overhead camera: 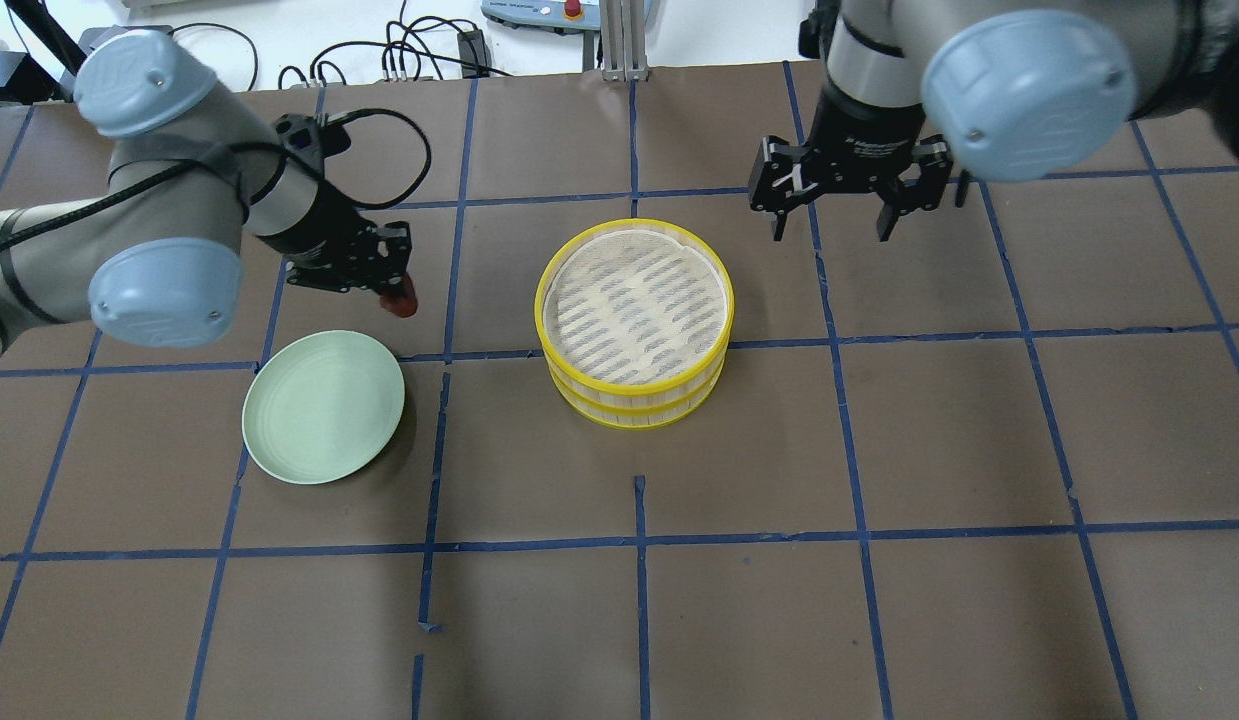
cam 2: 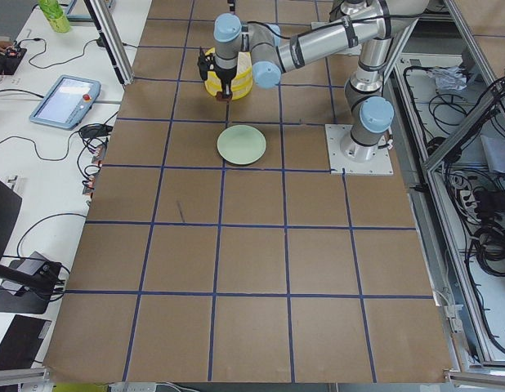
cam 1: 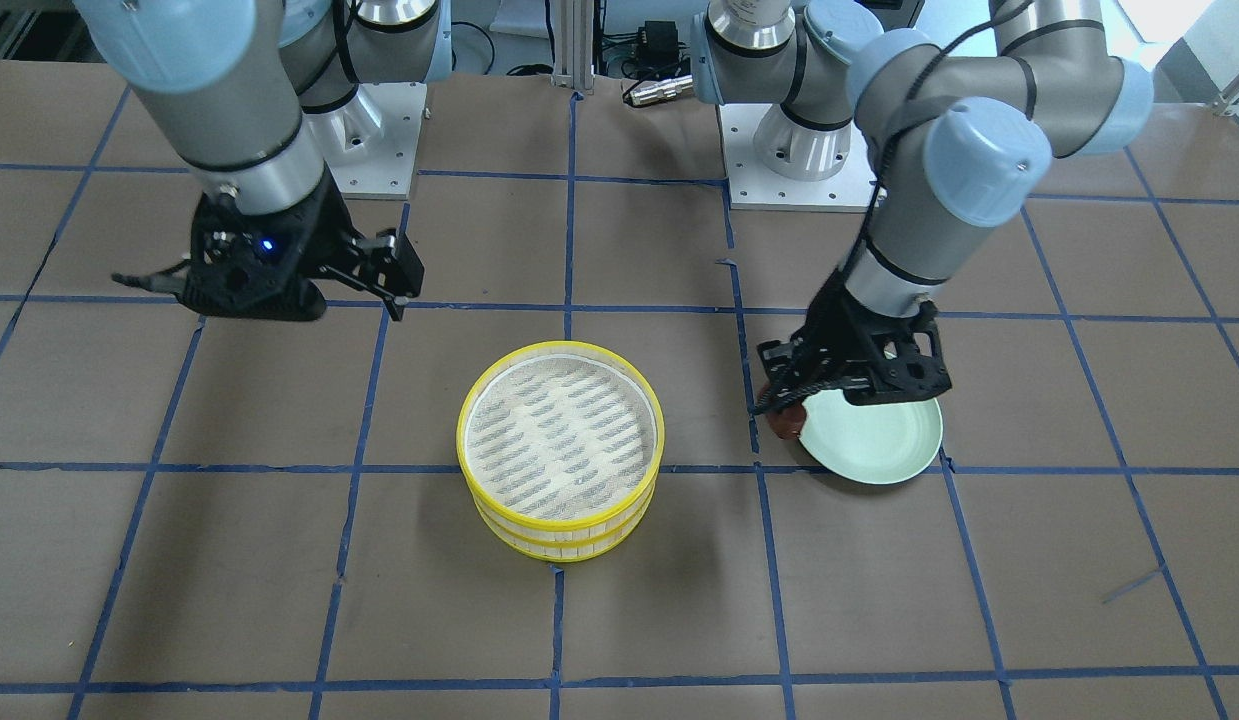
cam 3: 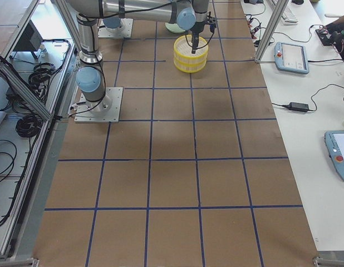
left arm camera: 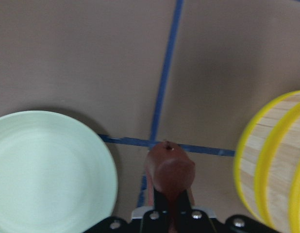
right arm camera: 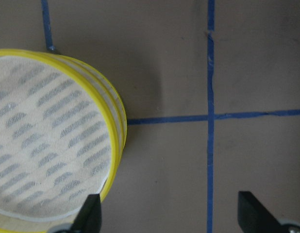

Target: Stack buns with steamer

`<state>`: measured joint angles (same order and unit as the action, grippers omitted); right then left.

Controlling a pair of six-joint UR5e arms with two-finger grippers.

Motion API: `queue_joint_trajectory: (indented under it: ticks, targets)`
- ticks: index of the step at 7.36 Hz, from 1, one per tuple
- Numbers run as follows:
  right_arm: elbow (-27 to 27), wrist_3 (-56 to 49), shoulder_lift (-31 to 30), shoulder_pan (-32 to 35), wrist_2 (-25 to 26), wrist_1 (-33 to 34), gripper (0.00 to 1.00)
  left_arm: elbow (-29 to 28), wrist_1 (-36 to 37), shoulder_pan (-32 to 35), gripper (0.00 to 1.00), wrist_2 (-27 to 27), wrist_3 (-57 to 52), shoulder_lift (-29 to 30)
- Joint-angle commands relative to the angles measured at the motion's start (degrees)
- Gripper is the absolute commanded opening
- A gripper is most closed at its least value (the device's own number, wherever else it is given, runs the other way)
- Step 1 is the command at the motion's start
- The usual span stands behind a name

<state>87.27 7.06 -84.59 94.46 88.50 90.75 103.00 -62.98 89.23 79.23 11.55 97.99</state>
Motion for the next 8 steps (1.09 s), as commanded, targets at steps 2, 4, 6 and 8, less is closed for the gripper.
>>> queue_joint_trajectory:
  ticks: [2, 4, 6, 8]
  targets:
    - [0.5, -3.1, -7.9, -1.5, -0.3, -6.2, 1.00, -4.0, 0.8, 10.5, 0.01, -5.9, 15.3, 1.4]
    - [0.6, -2.7, -8.2, -1.0, 0.4, -6.0, 1.00, -3.2, 7.0, 14.2, 0.81, -6.1, 21.6, 4.4]
    - [0.9, -2.3, -8.5, -0.9, 0.3, -5.4, 1.00, -3.2, 8.8, 14.5, 1.00, -6.5, 21.7, 6.2]
    - [0.9, -2.3, -8.4, -0.9, 0.2, -5.4, 1.00, -3.2, 8.9, 14.5, 1.00, -6.5, 21.6, 6.2]
